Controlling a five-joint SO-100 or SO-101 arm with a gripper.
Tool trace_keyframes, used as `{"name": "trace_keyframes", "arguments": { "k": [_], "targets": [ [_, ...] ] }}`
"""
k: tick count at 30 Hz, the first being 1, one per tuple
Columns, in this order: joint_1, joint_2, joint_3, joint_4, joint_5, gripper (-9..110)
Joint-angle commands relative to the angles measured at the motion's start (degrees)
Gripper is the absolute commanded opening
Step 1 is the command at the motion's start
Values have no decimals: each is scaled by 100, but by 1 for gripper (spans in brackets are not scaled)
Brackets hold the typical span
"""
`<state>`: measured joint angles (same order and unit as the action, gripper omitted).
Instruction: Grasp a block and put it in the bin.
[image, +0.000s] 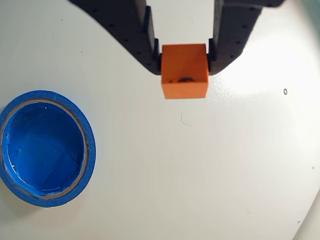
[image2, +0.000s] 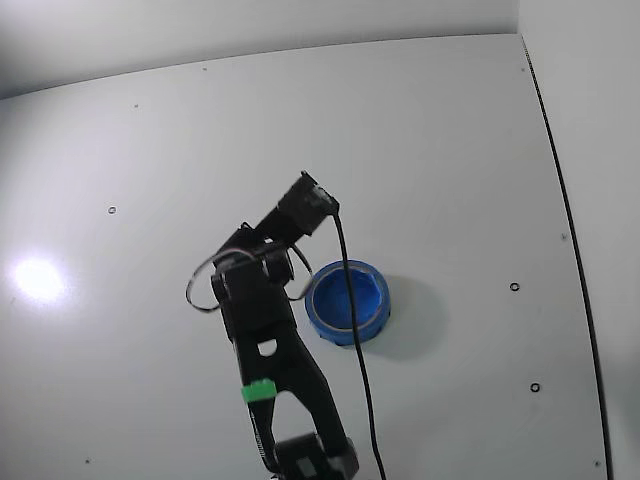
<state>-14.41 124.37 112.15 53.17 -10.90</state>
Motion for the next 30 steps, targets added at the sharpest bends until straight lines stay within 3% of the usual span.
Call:
{"name": "trace_keyframes", "arguments": {
  "k": [1, 13, 26, 30],
  "targets": [
    [308, 1028, 879, -800, 26, 0],
    [1881, 264, 2250, -3015, 26, 0],
    [2074, 141, 2874, -3111, 18, 1],
    [2074, 141, 2892, -3111, 18, 7]
  ]
}}
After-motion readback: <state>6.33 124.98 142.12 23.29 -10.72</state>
